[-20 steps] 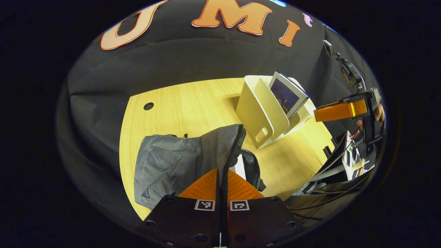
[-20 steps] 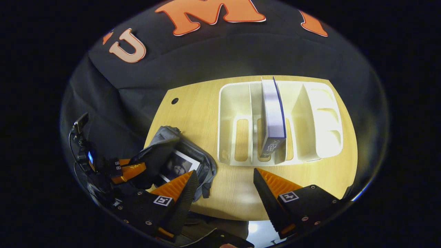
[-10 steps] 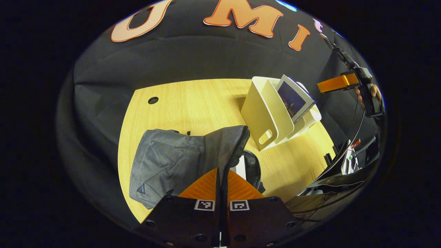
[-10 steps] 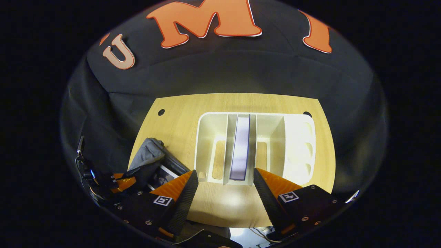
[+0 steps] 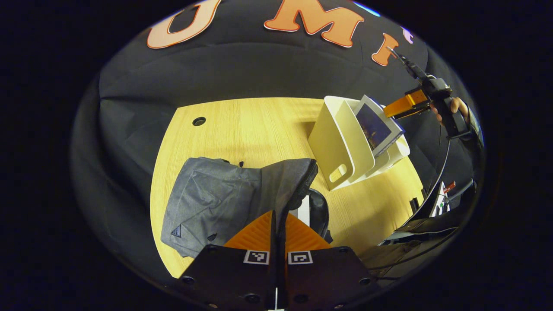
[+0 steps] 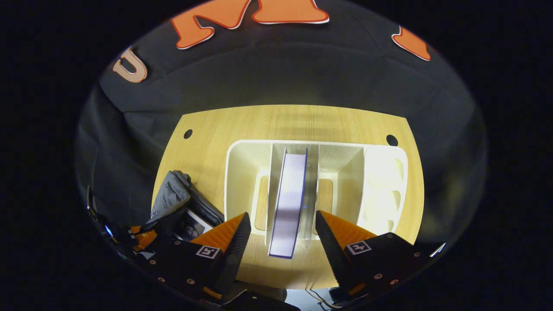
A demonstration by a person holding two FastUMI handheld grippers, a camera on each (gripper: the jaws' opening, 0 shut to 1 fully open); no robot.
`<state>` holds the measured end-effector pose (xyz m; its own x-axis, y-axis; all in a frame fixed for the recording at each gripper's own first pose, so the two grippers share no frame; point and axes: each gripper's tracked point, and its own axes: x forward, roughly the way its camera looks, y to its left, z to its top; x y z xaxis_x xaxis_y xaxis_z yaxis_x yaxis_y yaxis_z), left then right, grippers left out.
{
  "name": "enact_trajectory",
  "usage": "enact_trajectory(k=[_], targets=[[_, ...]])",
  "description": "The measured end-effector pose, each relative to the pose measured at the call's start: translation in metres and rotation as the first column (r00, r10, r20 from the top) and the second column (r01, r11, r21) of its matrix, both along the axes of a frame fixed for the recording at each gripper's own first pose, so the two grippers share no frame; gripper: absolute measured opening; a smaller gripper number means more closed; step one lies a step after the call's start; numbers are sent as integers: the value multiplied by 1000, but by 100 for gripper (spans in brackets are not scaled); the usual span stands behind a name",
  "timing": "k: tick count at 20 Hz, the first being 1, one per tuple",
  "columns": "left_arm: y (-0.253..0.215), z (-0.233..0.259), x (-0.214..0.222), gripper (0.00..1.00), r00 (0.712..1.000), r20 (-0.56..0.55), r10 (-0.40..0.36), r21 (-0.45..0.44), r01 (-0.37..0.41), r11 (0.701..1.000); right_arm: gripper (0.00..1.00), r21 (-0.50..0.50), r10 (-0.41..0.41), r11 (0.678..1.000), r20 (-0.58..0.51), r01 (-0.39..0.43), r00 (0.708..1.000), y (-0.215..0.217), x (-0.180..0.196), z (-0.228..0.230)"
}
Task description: Open the schoolbag, grab two books from the bookshelf and put them into the schoolbag.
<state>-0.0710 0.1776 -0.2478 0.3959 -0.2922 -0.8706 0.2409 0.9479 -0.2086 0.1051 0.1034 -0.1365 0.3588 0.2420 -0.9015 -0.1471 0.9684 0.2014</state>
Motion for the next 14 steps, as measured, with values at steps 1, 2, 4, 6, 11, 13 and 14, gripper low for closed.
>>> enact_trajectory(k=[1,2,4,6,11,13,14], targets=[[1,-1,-1,2,1000,-2,8,1,-8,1000,75,-9,-4,1000,-9,4,1000,0,4,-6],[0,-1,-1,2,1000,-3,14,0,-14,1000,84,-19,-16,1000,-21,16,1000,-2,8,-12],[-1,-2,-2,2,1000,-6,27,0,-27,1000,79,-15,-42,999,-49,41,998,-2,12,-21],[-2,-2,-2,2,999,-7,35,1,-35,999,66,-16,-51,999,-69,50,996,-1,12,-29],[-4,-2,-4,2,999,-6,34,5,-34,999,44,-20,-84,996,-91,82,992,-4,11,-33],[-3,0,-3,2,1000,-3,29,6,-29,1000,39,-24,-106,994,-83,104,991,-10,10,-29],[-3,0,-3,2,1000,-1,28,6,-28,1000,36,-14,-113,994,-86,112,990,-10,7,-26]])
